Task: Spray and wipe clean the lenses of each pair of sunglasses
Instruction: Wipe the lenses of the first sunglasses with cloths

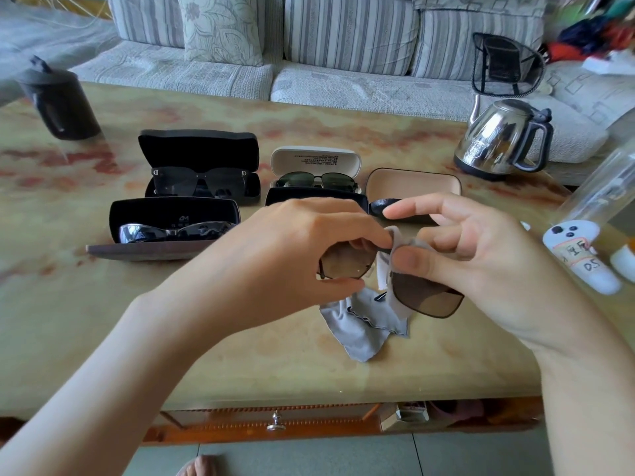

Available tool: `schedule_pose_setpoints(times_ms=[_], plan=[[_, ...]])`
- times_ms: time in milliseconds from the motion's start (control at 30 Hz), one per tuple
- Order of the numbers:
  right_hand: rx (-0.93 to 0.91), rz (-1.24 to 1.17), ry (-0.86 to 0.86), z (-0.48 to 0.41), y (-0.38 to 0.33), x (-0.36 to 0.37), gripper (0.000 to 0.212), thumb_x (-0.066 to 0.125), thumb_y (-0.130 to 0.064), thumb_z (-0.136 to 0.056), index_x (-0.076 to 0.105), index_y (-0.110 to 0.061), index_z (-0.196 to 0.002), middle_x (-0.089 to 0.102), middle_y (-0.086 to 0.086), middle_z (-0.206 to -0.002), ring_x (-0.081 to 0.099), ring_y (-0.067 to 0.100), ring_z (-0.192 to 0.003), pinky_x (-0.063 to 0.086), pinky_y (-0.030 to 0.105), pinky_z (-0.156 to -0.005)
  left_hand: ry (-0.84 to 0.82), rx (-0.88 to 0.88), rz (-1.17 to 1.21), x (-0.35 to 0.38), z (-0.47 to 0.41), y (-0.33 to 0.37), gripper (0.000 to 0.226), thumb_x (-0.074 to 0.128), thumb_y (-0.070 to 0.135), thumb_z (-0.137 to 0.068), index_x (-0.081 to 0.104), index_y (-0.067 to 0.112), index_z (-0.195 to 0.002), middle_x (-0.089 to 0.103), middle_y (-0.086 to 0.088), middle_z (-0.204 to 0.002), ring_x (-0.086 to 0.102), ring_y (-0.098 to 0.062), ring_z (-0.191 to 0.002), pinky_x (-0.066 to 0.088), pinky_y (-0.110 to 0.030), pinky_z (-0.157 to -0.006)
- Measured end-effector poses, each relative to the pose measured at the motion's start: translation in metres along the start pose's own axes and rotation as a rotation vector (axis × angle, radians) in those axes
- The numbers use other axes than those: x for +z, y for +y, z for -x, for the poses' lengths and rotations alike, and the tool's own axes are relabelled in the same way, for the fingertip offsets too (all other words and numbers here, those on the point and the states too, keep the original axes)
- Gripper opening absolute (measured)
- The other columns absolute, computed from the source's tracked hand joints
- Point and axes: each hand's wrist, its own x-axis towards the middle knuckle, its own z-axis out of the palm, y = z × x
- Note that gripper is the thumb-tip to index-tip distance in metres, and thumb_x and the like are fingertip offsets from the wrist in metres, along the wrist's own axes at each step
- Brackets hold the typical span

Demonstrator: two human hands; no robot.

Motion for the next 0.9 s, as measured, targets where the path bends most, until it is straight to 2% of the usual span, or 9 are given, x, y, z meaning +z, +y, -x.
schedule_pose_setpoints(times_ms=[167, 333, 467, 600, 700, 833, 900], plan=[[0.03, -0.001, -0.019, 0.002, -0.002, -0.002, 0.038, 0.069, -0.029, -0.068, 0.067, -0.022, -0.106, 0.076, 0.004, -0.074, 0.068, 0.002, -0.088, 0.042, 0.002, -0.077, -0.003, -0.018, 0.036, -0.005, 0.001, -0.001, 0.037, 0.07, 0.028, -0.076, 0.067, 0.032, -0.112, 0.064, 0.018, -0.108, 0.062, -0.003, -0.097, 0.054, -0.032, -0.077], [0.082, -0.02, -0.025, 0.006, -0.001, -0.009, 0.03, 0.072, -0.027, -0.065, 0.073, -0.017, -0.094, 0.077, 0.005, -0.083, 0.072, 0.013, -0.077, 0.054, 0.017, -0.072, -0.002, -0.026, 0.037, -0.007, 0.001, -0.003, 0.037, 0.07, 0.029, -0.076, 0.067, 0.034, -0.112, 0.064, 0.018, -0.106, 0.063, -0.005, -0.096, 0.056, -0.037, -0.076], [0.098, -0.014, -0.026, 0.008, -0.001, -0.015, 0.027, 0.072, -0.02, -0.066, 0.073, -0.012, -0.092, 0.077, 0.007, -0.08, 0.07, 0.009, -0.071, 0.049, 0.011, -0.061, 0.014, -0.038, 0.024, -0.008, 0.002, -0.003, 0.035, 0.07, 0.029, -0.075, 0.068, 0.033, -0.11, 0.065, 0.018, -0.105, 0.063, -0.005, -0.092, 0.055, -0.036, -0.074], [0.083, 0.012, -0.024, 0.008, -0.003, -0.014, 0.036, 0.075, -0.022, -0.059, 0.071, -0.016, -0.094, 0.076, 0.007, -0.079, 0.071, 0.011, -0.072, 0.052, 0.013, -0.067, 0.02, -0.015, -0.015, -0.005, 0.002, 0.0, 0.034, 0.069, 0.03, -0.076, 0.068, 0.032, -0.11, 0.065, 0.017, -0.104, 0.063, -0.008, -0.091, 0.056, -0.036, -0.072], [0.069, 0.082, -0.049, 0.006, -0.004, -0.006, 0.047, 0.078, -0.026, -0.056, 0.067, -0.023, -0.101, 0.074, 0.0, -0.07, 0.068, 0.012, -0.069, 0.046, 0.004, -0.072, 0.023, 0.036, -0.049, 0.001, 0.001, 0.003, 0.034, 0.072, 0.025, -0.076, 0.069, 0.029, -0.109, 0.065, 0.015, -0.105, 0.063, -0.008, -0.092, 0.056, -0.035, -0.071], [0.047, 0.118, 0.019, 0.002, -0.002, 0.0, 0.053, 0.08, -0.033, -0.053, 0.064, -0.027, -0.104, 0.073, 0.008, -0.073, 0.068, 0.03, -0.08, 0.044, 0.008, -0.08, 0.036, 0.054, -0.041, 0.004, 0.0, 0.003, 0.032, 0.072, 0.021, -0.076, 0.07, 0.024, -0.109, 0.066, 0.012, -0.105, 0.063, -0.008, -0.093, 0.055, -0.034, -0.073], [0.038, 0.1, 0.022, 0.002, -0.003, -0.001, 0.049, 0.08, -0.03, -0.056, 0.064, -0.025, -0.103, 0.074, 0.006, -0.072, 0.069, 0.024, -0.073, 0.043, 0.002, -0.076, 0.032, 0.048, -0.028, 0.002, -0.001, 0.003, 0.032, 0.071, 0.022, -0.077, 0.069, 0.024, -0.109, 0.066, 0.013, -0.106, 0.062, -0.006, -0.093, 0.053, -0.032, -0.075]])
